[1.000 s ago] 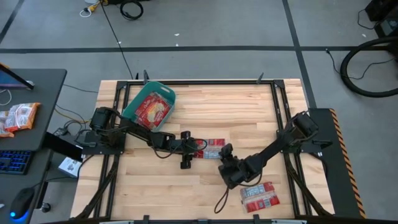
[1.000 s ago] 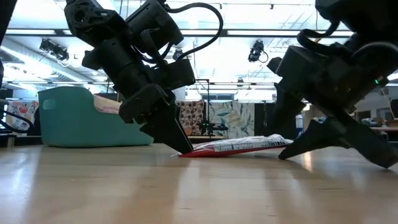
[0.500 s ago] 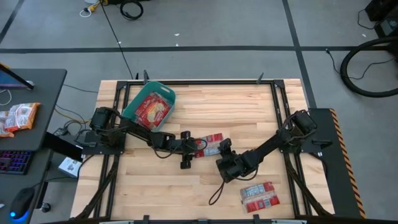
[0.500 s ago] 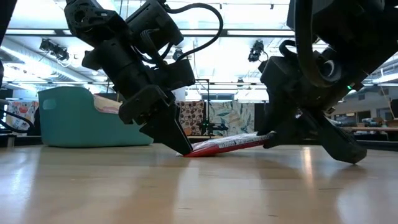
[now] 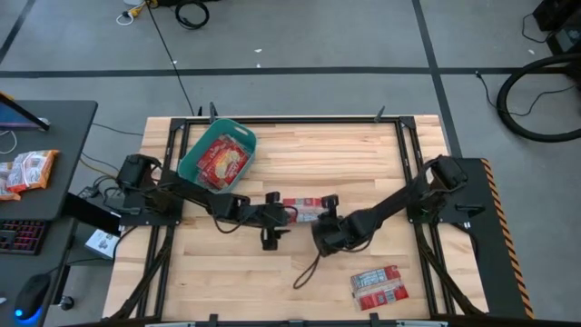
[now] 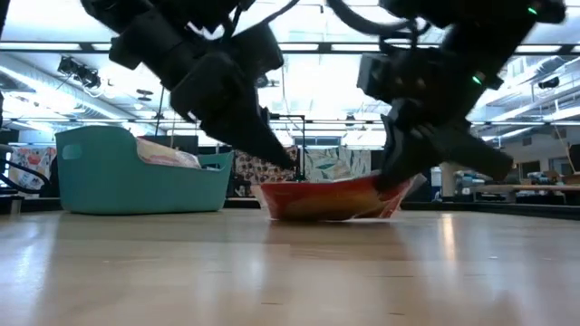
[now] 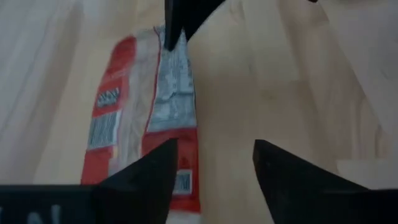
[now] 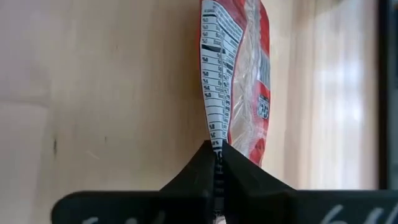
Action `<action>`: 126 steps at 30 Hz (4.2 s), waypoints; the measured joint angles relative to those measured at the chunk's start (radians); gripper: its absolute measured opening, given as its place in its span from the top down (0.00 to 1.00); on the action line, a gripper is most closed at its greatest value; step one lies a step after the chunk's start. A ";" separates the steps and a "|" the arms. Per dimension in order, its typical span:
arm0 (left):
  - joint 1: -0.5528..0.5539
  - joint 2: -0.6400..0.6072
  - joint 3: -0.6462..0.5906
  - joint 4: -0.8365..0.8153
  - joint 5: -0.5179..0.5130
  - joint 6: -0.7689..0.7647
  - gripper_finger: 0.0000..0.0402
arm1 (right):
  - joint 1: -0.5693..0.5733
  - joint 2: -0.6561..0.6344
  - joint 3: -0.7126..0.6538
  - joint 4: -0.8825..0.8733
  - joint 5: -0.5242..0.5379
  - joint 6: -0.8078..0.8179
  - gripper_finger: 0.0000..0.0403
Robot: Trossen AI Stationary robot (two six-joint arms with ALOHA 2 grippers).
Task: Sort popcorn bags into baskets
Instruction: Put the red popcorn bag into the green bin
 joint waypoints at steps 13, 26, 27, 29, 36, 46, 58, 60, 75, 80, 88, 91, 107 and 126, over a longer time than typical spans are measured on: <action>-0.031 0.005 0.059 -0.088 -0.112 0.179 0.35 | -0.049 -0.122 0.077 -0.064 -0.244 0.122 0.96; -0.029 0.000 0.059 -0.092 -0.100 0.165 0.71 | -0.050 -0.204 0.077 -0.062 -0.323 0.183 0.95; -0.026 -0.006 0.059 -0.094 -0.087 0.156 0.74 | -0.050 -0.204 0.077 -0.062 -0.324 0.178 0.95; -0.017 -0.023 0.059 -0.104 -0.051 0.138 0.80 | -0.050 -0.204 0.077 -0.062 -0.324 0.175 0.92; 0.030 -0.083 0.059 -0.202 0.029 0.048 0.93 | -0.050 -0.237 0.077 -0.074 -0.289 0.175 0.76; 0.073 -0.189 0.026 -0.334 0.031 -0.039 0.90 | -0.049 -0.389 0.029 -0.125 -0.104 0.173 0.61; 0.112 -0.469 -0.046 -0.553 -0.174 -0.247 0.90 | -0.050 -0.518 -0.177 0.107 -0.074 0.106 0.61; 0.115 -0.507 -0.046 -0.618 -0.225 -0.285 0.91 | -0.050 -0.517 -0.191 0.146 -0.079 0.090 0.61; 0.113 -0.838 -0.152 -0.801 -0.415 -0.501 0.92 | -0.058 -0.507 -0.250 0.256 -0.084 0.005 0.61; 0.116 -0.939 -0.242 -0.795 -0.477 -0.592 0.92 | -0.061 -0.509 -0.249 0.297 -0.084 -0.029 0.61; 0.117 -1.079 -0.348 -0.865 -0.578 -0.823 0.92 | -0.070 -0.509 -0.249 0.305 -0.128 -0.046 0.61; 0.122 -1.114 -0.380 -0.887 -0.600 -0.936 0.92 | -0.073 -0.509 -0.249 0.308 -0.139 -0.048 0.61; 0.228 -1.135 -0.376 -0.947 -0.658 -0.921 0.60 | -0.084 -0.509 -0.249 0.317 -0.184 -0.053 0.61; 0.190 -1.030 -0.255 -0.536 -0.064 -0.405 0.54 | -0.085 -0.508 -0.282 0.326 -0.462 -0.031 0.61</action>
